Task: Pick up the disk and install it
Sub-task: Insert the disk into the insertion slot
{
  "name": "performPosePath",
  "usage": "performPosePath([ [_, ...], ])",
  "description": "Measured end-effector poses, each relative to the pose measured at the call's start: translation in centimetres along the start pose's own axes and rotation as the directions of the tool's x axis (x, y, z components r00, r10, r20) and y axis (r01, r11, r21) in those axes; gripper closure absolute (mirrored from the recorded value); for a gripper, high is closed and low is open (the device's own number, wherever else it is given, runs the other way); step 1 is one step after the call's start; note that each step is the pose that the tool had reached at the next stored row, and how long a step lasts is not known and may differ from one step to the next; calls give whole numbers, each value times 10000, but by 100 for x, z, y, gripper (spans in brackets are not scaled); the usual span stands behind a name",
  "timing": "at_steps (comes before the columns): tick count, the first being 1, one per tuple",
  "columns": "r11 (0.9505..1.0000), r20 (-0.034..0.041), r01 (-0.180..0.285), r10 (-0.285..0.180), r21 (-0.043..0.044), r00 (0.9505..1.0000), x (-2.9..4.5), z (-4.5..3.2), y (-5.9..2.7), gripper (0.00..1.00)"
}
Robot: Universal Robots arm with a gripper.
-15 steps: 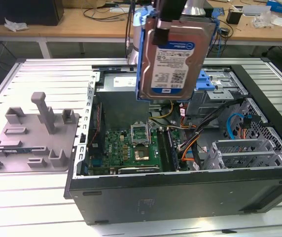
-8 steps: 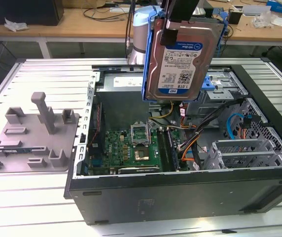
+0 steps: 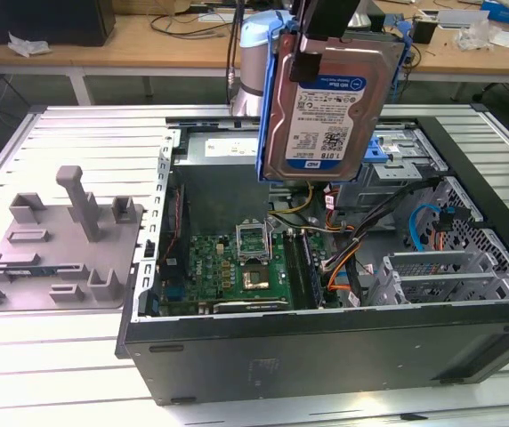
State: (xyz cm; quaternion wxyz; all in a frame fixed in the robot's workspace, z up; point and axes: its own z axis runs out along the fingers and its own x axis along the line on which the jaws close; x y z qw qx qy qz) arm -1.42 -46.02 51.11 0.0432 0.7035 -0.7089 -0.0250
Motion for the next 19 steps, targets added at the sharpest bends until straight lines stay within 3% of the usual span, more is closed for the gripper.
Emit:
performPosePath([
  [3,10000,4,-1,1,62,10000,0,1,1,63],
  [7,9996,32,19,-20,288,10000,5,1,2,63],
  [12,9995,70,20,-22,303,10000,21,8,2,63],
  [13,9995,112,24,-27,304,9999,27,10,2,63],
  [14,9995,205,30,-36,303,9998,41,13,2,63],
  [16,9995,443,45,-59,302,9990,88,21,1,63],
  [19,9995,578,52,-69,303,9983,152,30,-1,63],
])
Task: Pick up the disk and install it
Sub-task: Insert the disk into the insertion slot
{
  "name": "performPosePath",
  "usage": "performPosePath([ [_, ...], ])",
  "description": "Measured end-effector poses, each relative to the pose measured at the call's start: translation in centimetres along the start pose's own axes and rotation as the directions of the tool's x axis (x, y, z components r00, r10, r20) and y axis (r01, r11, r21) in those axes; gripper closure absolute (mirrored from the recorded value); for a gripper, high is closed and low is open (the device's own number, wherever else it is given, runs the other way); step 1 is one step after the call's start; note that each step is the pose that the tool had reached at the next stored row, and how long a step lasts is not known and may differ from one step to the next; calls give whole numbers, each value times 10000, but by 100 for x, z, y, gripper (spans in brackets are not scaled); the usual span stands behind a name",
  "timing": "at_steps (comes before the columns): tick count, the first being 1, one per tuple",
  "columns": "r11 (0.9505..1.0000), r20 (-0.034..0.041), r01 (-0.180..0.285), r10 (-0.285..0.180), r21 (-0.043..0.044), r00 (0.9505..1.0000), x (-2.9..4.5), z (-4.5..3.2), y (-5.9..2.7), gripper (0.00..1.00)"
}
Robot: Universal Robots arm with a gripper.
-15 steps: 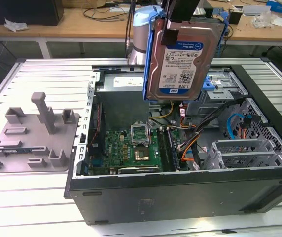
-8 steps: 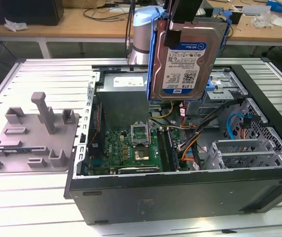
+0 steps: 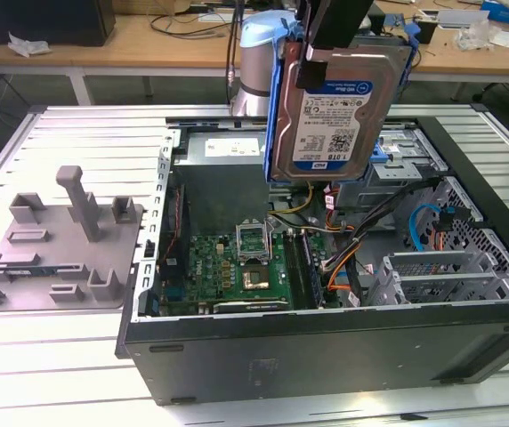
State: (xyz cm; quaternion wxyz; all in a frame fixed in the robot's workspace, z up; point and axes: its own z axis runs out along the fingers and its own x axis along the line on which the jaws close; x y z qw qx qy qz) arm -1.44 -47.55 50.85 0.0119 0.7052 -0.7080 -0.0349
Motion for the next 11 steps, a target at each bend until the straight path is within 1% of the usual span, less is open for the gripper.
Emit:
performPosePath([
  [3,10000,132,4,-4,-1,9999,75,3,-11,63],
  [4,10000,151,5,-5,-1,9999,91,3,-23,63],
  [9,10000,176,5,-5,-2,9998,152,-1,-96,63],
  [11,10000,183,5,-5,-1,9998,184,-4,-146,63],
])
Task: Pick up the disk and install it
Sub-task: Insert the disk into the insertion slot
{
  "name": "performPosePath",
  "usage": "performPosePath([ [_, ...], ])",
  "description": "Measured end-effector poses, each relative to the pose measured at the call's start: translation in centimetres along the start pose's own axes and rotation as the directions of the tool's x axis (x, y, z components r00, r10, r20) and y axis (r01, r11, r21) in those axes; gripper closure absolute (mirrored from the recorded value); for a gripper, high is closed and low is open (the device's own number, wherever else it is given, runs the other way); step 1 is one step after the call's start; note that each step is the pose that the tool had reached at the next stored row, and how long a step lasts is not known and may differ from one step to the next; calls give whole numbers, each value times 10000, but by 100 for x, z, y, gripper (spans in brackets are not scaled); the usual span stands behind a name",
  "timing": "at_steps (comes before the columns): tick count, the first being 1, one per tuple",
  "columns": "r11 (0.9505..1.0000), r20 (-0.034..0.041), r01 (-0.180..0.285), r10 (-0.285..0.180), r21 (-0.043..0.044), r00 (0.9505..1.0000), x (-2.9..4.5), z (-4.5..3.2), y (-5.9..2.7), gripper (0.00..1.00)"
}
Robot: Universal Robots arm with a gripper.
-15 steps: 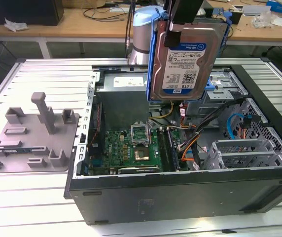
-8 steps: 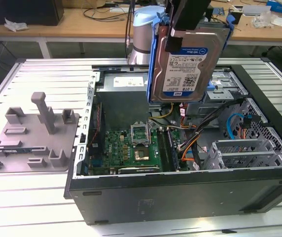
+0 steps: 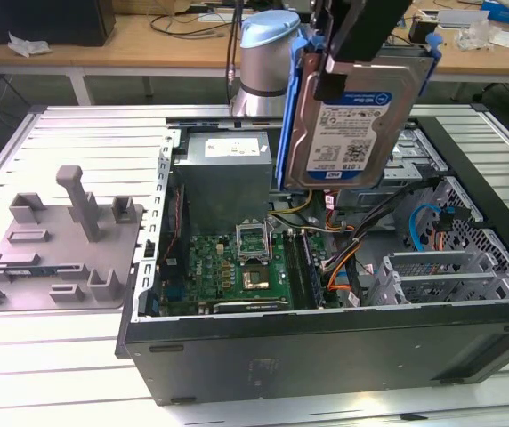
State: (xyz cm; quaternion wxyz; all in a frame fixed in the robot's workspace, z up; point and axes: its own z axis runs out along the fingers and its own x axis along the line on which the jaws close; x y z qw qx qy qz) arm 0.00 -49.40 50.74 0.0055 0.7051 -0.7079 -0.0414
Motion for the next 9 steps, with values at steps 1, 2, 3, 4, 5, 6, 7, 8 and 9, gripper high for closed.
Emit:
performPosePath([
  [1,10000,3,0,0,0,10000,12,-1,-17,63],
  [2,10000,5,0,0,0,10000,28,-3,-37,63],
  [3,10000,8,0,0,0,10000,41,-3,-51,63],
  [4,10000,11,0,0,0,10000,61,-4,-69,63],
  [5,10000,15,0,0,0,10000,75,-5,-82,63],
  [6,10000,19,-1,1,0,10000,91,-5,-94,63],
  [7,10000,23,-2,2,0,10000,106,-6,-106,63],
  [8,10000,27,-2,2,0,10000,120,-6,-117,63],
  [9,10000,31,-3,3,0,10000,135,-6,-127,63],
])
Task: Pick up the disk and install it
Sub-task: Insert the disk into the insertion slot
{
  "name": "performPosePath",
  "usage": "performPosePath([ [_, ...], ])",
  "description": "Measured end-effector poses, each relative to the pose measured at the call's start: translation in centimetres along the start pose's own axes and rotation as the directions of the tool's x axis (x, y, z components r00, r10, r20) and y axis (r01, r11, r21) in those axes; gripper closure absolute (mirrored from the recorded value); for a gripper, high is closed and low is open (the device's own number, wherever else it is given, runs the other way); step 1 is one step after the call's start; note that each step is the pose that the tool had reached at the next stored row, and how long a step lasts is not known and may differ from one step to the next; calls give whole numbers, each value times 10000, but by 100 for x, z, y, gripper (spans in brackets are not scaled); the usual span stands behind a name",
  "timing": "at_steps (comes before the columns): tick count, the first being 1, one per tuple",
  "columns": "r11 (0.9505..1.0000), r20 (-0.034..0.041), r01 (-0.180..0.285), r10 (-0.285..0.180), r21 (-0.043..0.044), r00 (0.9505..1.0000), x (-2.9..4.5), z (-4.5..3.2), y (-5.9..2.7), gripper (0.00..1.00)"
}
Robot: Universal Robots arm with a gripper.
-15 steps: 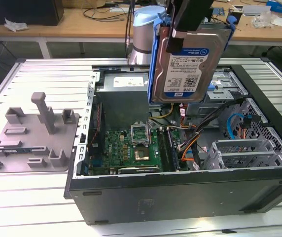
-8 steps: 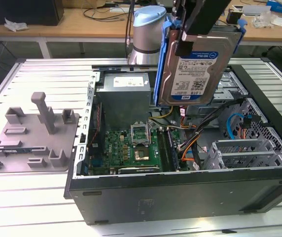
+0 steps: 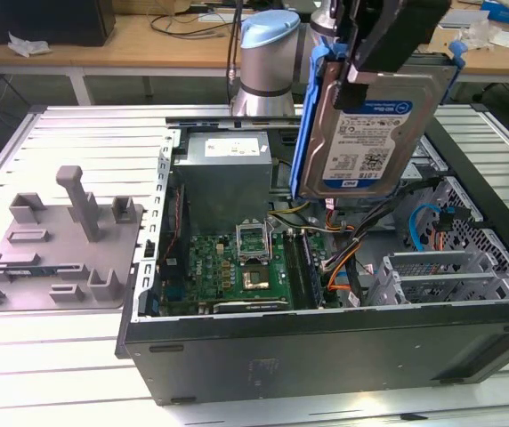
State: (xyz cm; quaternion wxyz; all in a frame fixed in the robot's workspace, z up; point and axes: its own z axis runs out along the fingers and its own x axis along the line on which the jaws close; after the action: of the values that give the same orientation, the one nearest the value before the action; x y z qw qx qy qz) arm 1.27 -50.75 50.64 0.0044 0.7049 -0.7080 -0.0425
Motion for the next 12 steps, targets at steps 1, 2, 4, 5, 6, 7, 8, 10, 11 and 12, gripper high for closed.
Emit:
performPosePath([
  [1,10000,5,0,0,0,10000,14,0,-10,63],
  [2,10000,9,-1,1,1,10000,30,0,-21,63],
  [4,10000,18,-3,3,1,10000,63,0,-43,63],
  [5,10000,26,-4,4,1,10000,93,0,-63,63],
  [6,10000,33,-6,6,1,10000,118,1,-81,63],
  [7,10000,39,-6,6,1,10000,140,1,-98,63],
  [8,10000,42,-7,7,1,10000,154,2,-109,63],
  [10,10000,51,-9,9,1,10000,190,2,-141,63],
  [11,10000,53,-9,9,1,10000,203,2,-153,63],
  [12,10000,56,-10,10,1,10000,217,2,-167,63],
])
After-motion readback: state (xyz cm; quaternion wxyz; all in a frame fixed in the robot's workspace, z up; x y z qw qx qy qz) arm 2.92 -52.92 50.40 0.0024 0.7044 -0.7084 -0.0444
